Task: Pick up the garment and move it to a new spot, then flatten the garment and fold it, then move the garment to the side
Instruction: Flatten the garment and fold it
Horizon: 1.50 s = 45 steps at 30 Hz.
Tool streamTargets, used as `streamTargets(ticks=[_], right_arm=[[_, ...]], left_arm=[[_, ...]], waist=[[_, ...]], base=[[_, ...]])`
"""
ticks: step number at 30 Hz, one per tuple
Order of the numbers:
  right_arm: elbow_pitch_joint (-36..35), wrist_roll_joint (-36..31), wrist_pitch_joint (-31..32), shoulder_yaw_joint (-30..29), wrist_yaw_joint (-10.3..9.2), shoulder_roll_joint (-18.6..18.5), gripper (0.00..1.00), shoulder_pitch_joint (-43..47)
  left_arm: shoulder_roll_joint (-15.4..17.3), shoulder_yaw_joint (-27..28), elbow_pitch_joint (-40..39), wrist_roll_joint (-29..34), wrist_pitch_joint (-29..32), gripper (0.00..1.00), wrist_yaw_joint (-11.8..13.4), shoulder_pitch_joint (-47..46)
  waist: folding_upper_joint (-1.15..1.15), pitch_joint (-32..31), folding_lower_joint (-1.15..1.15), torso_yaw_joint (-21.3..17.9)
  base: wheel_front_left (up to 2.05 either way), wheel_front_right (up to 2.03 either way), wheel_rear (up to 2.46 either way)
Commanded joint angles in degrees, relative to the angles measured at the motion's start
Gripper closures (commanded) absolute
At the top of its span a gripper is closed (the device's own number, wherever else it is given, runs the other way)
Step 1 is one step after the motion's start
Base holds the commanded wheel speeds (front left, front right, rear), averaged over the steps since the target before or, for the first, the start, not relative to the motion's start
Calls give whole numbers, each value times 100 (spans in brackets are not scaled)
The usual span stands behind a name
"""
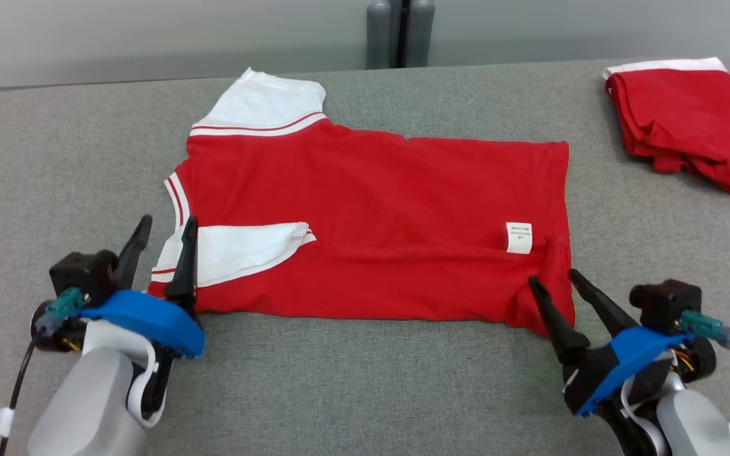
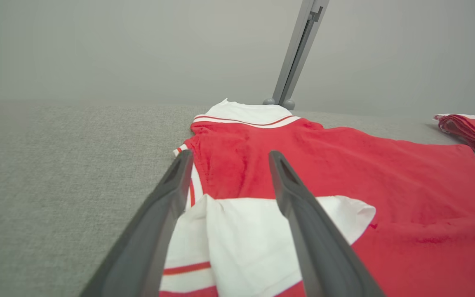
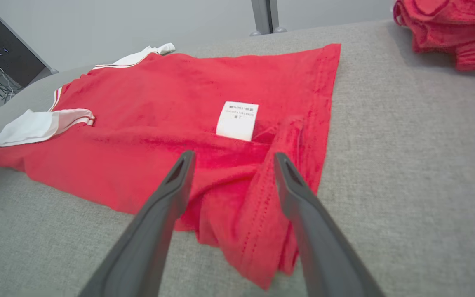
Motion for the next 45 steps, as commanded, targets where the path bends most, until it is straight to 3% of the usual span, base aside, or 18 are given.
streamTargets(ticks=[1, 14, 27, 28, 29, 30, 31, 39, 45], right_arm=[[-39, -98, -67, -31, 1, -69, 0, 100], [300, -381, -82, -331, 1, 115, 0, 325], [1695, -401, -312, -246, 1, 401, 0, -303], [1787, -356, -331, -218, 1, 432, 0, -327], [1886, -326, -339, -174, 1, 462, 31, -347], [1954, -288, -378, -146, 1, 476, 100, -366], [2021, -258, -418, -135, 2, 476, 100, -379], [2209, 14, -753, -49, 2, 358, 100, -340], [1826, 342, -812, 273, 2, -30, 100, 16]], left_arm=[[36, 17, 37, -20, -40, 0, -15, 123], [243, 74, 233, 163, -89, 0, 2, 798], [38, -58, 1061, -48, 87, 0, -8, 598], [24, -84, 1113, -84, 99, 21, -10, 594], [5, -106, 1173, -117, 98, 50, -11, 578], [-17, -146, 1215, -163, 107, 89, -12, 576], [-38, -196, 1240, -210, 120, 100, -13, 589], [35, -199, 1095, -597, -24, 100, -12, 746], [25, 61, 359, -625, -90, 100, 38, 1333]], waist=[[-1, -33, 0, 2], [-1, -140, 0, -14], [-1, -95, 0, -13], [-1, -103, 0, -4], [-1, -116, 0, 8], [-1, -133, 0, 21], [-1, -164, 0, 43], [-1, -491, 0, 138], [-1, -837, 0, 276]], base=[[0, 0, 0], [0, 0, 0], [0, 0, 0], [0, 0, 0], [0, 0, 0], [0, 0, 0], [0, 0, 0], [0, 0, 0], [0, 0, 0]])
